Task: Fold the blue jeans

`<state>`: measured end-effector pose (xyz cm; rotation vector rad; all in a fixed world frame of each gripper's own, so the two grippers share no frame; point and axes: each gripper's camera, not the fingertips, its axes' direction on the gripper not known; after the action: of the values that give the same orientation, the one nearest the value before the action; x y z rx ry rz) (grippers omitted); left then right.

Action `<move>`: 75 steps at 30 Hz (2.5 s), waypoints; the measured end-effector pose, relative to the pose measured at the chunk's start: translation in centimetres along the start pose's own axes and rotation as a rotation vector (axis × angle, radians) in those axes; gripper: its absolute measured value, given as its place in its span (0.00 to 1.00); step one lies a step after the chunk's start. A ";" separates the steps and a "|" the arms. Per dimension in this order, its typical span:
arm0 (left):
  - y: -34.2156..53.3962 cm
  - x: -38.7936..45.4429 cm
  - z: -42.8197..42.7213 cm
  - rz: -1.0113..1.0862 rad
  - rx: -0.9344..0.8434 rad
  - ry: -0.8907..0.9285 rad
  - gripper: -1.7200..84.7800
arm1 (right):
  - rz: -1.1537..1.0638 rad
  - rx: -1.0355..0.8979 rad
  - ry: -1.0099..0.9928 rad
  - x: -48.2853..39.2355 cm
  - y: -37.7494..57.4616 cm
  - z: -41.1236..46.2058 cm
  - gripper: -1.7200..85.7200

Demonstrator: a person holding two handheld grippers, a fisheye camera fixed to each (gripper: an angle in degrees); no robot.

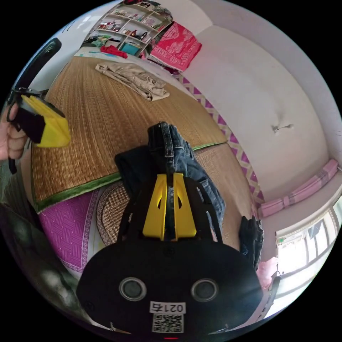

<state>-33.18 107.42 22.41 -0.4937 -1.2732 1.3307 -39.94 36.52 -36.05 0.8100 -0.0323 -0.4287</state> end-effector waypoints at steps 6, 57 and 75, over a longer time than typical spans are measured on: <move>-4.6 -1.7 3.3 0.035 0.035 -0.017 0.05 | -0.120 -0.029 -0.064 -5.8 0.2 3.2 0.08; 3.9 -30.5 -10.6 -0.319 -0.094 0.002 0.08 | 0.592 0.001 -1.340 16.5 23.5 54.0 0.09; 4.4 -57.1 -50.8 -0.678 0.229 -0.442 0.10 | 0.417 -0.090 -1.123 -6.7 -13.2 76.6 0.10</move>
<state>22.92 76.88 -19.88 0.3971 -1.4417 0.9983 -65.34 -22.18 8.66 0.3710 -1.1942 -0.4355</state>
